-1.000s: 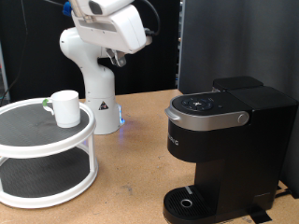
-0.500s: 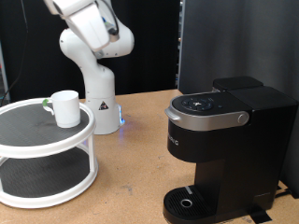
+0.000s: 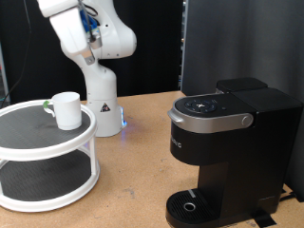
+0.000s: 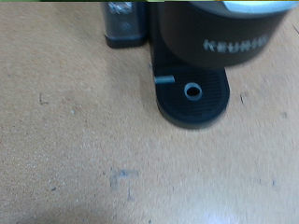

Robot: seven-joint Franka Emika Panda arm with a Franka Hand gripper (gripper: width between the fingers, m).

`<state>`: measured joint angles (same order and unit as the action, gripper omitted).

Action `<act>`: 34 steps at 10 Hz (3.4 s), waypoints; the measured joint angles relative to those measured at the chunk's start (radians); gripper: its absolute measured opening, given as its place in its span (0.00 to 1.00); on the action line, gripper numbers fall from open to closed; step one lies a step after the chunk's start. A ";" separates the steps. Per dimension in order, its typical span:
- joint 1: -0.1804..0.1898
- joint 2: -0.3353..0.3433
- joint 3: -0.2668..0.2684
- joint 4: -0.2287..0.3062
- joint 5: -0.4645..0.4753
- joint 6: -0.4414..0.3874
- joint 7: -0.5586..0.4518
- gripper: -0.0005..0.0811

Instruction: Make a cup of coffee with the keurig machine

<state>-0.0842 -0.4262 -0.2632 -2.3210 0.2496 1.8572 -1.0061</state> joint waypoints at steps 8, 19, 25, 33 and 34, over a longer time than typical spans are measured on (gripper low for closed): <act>-0.030 -0.120 0.000 -0.048 -0.247 -0.139 -0.005 0.01; -0.081 -0.219 -0.166 -0.111 -0.102 -0.145 -0.021 0.01; -0.115 -0.233 -0.188 -0.142 -0.039 -0.143 0.034 0.01; -0.183 -0.340 -0.254 -0.179 -0.120 -0.209 -0.066 0.01; -0.187 -0.345 -0.257 -0.179 -0.127 -0.214 -0.067 0.01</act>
<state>-0.2715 -0.7716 -0.5202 -2.5003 0.1222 1.6432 -1.0728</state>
